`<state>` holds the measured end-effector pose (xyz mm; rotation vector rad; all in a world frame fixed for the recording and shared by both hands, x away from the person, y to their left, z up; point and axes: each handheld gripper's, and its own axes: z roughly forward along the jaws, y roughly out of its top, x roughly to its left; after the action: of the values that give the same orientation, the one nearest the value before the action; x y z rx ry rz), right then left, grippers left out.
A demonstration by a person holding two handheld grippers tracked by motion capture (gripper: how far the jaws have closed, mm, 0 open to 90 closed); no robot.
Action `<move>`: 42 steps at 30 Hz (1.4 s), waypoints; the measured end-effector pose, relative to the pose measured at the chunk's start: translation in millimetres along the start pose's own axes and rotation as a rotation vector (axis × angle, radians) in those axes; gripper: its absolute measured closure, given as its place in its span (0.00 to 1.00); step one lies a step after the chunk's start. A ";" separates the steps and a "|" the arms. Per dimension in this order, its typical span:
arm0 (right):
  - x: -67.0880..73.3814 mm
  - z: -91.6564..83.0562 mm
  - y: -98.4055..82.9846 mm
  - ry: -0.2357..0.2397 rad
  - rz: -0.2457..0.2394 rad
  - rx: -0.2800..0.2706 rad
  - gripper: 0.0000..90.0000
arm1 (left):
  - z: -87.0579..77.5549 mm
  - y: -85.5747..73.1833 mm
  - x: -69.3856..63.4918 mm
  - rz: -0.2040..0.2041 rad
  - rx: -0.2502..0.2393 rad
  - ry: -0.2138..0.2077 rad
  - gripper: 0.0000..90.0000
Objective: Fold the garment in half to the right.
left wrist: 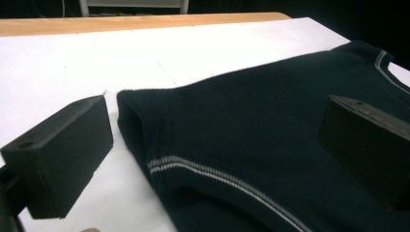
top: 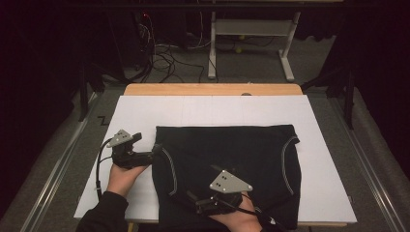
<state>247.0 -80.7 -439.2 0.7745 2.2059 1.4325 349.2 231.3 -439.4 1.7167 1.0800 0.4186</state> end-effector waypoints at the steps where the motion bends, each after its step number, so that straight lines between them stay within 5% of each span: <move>1: -0.3 0.9 -0.6 0.006 0.003 0.002 0.00 | 4.3 1.9 2.3 0.000 0.010 0.005 0.00; 6: 1.4 9.0 -3.2 0.022 0.010 0.026 0.00 | 17.7 16.6 15.1 -0.035 0.041 0.013 0.00; 17: 16.5 23.9 -2.4 0.064 -0.002 0.051 0.00 | 20.8 47.0 36.3 -0.054 0.047 0.043 0.00; 31: 27.4 29.4 2.8 0.091 -0.023 0.066 0.00 | 61.4 30.3 58.5 -0.161 0.176 0.089 0.14; 42: 29.3 28.6 -0.8 0.091 -0.020 0.086 0.00 | 92.2 13.7 55.1 -0.150 0.303 0.107 0.37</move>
<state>241.4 -42.3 -452.1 0.7262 2.3511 1.3964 450.2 222.6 -477.5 1.8760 1.3973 0.2641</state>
